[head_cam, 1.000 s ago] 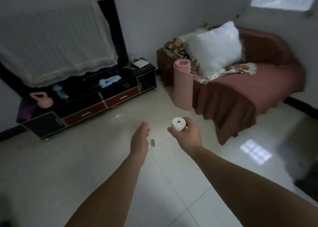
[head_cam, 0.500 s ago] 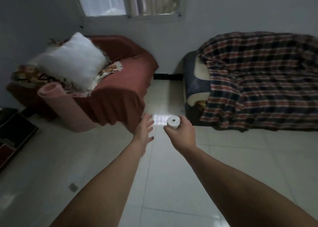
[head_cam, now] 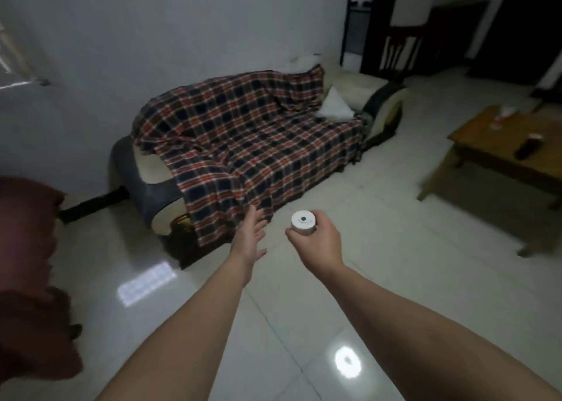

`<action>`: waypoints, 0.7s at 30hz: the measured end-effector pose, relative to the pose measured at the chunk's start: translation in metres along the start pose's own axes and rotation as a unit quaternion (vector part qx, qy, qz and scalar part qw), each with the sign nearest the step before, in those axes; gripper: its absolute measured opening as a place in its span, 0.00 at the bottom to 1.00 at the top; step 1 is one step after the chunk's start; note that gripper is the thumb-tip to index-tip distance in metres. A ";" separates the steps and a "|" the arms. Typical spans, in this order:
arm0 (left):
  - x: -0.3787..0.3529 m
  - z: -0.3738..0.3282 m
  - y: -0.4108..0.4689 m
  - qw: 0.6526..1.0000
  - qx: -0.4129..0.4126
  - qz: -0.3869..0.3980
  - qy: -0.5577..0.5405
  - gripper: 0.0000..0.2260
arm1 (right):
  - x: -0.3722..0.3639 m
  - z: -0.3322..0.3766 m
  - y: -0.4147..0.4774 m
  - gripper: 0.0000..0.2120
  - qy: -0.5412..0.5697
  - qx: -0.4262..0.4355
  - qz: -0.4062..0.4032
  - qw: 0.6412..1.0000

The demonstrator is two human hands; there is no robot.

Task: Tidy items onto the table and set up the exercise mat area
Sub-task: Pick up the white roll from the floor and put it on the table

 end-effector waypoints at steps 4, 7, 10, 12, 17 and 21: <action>-0.076 -0.023 0.031 0.995 -0.019 0.077 0.061 0.26 | 0.072 -0.026 0.020 0.13 -0.029 -0.039 -0.107 0.993; -0.129 -0.033 0.048 0.986 -0.028 0.126 0.101 0.25 | 0.118 -0.041 0.021 0.14 -0.044 -0.072 -0.171 0.982; -0.187 -0.031 0.059 0.973 -0.021 0.181 0.141 0.25 | 0.168 -0.053 0.011 0.14 -0.048 -0.099 -0.248 0.962; -0.227 -0.026 0.059 0.965 -0.009 0.210 0.159 0.25 | 0.200 -0.061 0.002 0.14 -0.052 -0.114 -0.288 0.949; -0.331 0.000 0.036 0.936 0.009 0.292 0.196 0.26 | 0.282 -0.089 -0.028 0.15 -0.068 -0.143 -0.368 0.916; -0.409 0.014 0.020 0.915 0.007 0.331 0.230 0.25 | 0.343 -0.123 -0.041 0.17 -0.058 -0.170 -0.416 0.891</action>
Point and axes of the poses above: each hand's wrist, its own y-axis towards the middle knuckle, its own x-axis out of the back of the hand, z = x × y, the point moved 10 cm from there along y, towards the middle knuckle, and after that the axes turned 15 degrees about x, right-handed, at the moved point
